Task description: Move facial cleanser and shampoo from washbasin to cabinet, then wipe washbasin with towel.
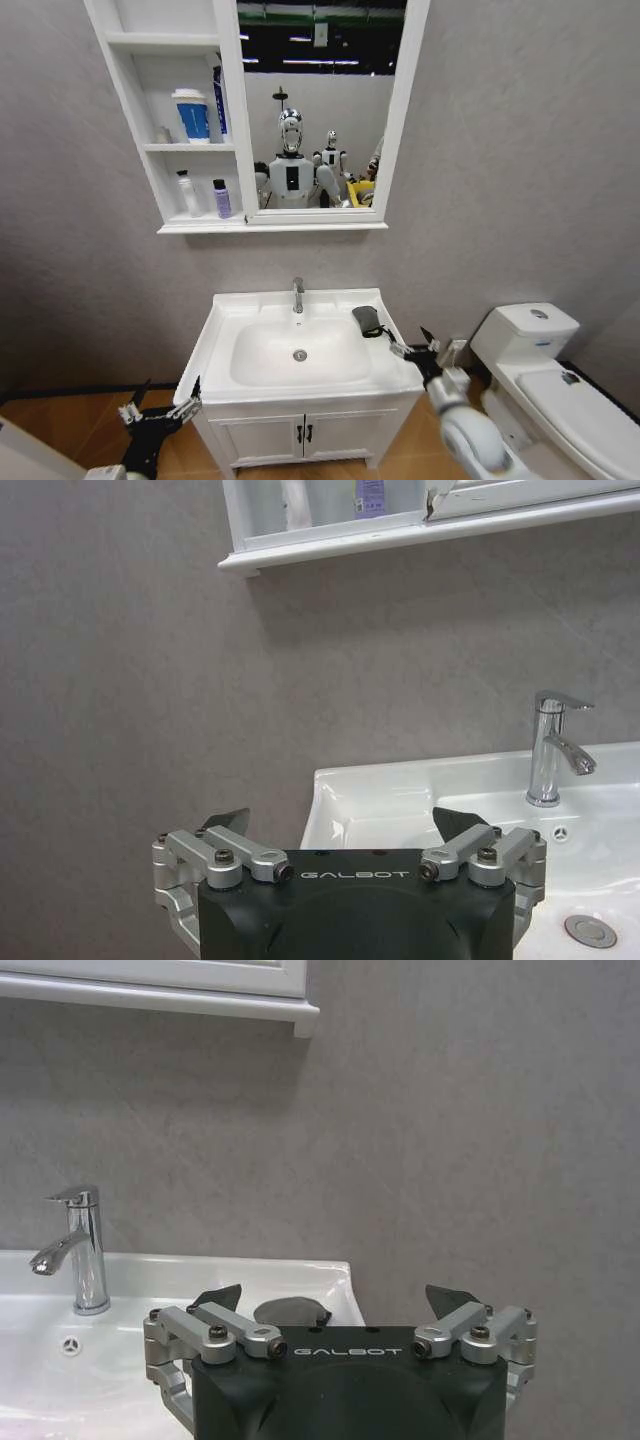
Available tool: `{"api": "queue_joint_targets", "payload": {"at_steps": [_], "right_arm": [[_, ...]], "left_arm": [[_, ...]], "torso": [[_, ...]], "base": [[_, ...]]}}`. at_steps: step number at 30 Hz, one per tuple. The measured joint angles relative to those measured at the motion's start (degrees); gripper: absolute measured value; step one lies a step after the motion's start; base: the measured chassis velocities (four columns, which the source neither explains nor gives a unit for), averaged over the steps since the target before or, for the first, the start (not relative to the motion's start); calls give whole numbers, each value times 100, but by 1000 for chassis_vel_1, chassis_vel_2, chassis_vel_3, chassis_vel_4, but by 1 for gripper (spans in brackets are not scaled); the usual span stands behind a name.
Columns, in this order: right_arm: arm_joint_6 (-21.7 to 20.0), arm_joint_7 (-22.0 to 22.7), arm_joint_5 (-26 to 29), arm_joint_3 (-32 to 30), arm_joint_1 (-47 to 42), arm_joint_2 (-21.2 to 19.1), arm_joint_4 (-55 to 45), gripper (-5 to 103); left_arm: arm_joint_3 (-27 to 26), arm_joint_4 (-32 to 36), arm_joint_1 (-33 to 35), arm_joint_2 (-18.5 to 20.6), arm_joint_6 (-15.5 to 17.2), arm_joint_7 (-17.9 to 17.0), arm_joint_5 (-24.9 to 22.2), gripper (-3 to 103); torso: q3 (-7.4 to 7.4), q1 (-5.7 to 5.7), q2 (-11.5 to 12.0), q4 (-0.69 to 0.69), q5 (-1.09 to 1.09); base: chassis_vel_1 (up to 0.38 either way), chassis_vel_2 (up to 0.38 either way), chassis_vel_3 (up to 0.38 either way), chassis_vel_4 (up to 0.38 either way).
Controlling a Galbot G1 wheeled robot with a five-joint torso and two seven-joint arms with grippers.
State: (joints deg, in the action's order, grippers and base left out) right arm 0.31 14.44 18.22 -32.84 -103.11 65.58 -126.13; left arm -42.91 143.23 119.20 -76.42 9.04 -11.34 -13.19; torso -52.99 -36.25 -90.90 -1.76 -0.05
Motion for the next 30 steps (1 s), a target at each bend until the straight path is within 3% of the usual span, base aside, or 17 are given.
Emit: {"api": "queue_joint_targets", "payload": {"at_steps": [1, 4, 10, 30], "right_arm": [[233, 67, -390, -79, -655, 398, -349, 100], [579, 179, -732, -227, -1362, 752, -662, 100], [1031, 170, -858, -713, -1869, 853, -771, 100], [984, 163, -679, -839, -2040, 851, -1000, 100]], "left_arm": [[0, 0, 0, 1, 0, 0, 0, 100], [0, 0, 0, 0, 0, 0, 0, 100], [0, 0, 0, 0, 0, 0, 0, 100], [0, 0, 0, 0, 0, 0, 0, 100]], "torso": [[0, 0, 0, 0, 0], [0, 0, 0, 1, -1], [-1, -1, 0, 2, 1], [-2, -2, 2, 2, 1]], "base": [[0, 0, 0, 0], [0, 0, 0, 0], [0, 0, 0, 0], [0, 0, 0, 0]]}}
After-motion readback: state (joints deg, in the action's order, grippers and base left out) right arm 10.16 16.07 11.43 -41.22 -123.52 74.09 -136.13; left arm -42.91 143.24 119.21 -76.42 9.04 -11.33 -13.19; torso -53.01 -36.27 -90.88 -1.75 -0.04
